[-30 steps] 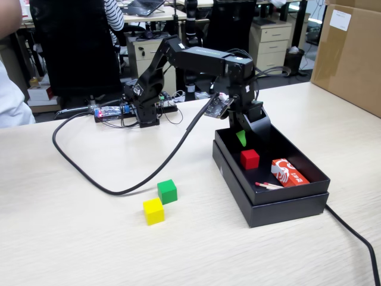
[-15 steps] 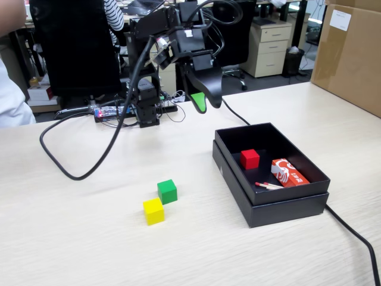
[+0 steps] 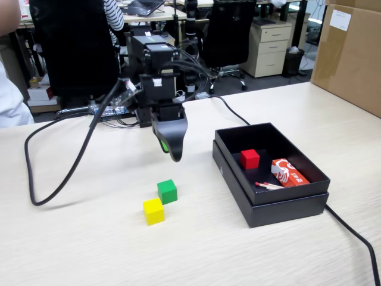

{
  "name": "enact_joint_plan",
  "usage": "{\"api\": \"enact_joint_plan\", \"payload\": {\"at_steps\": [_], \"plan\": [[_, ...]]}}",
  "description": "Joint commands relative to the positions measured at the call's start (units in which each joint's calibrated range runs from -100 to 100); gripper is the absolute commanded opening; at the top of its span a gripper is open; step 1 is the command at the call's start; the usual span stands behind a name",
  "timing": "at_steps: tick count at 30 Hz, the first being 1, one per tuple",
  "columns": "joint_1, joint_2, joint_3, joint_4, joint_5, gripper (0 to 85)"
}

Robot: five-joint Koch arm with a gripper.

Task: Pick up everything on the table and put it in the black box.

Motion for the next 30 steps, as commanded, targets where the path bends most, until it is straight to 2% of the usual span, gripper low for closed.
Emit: {"api": "enact_joint_plan", "payload": {"at_steps": [1, 22, 26, 30], "plan": [[-0.2, 1.9, 4.2, -0.1, -0.4, 48.1], [-1.8, 22.6, 13.9, -0.1, -0.7, 47.2], [-1.9, 24.2, 14.0, -0.1, -0.7, 41.9], [-2.0, 25.5, 15.1, -0.1, -0.5, 19.3]]}}
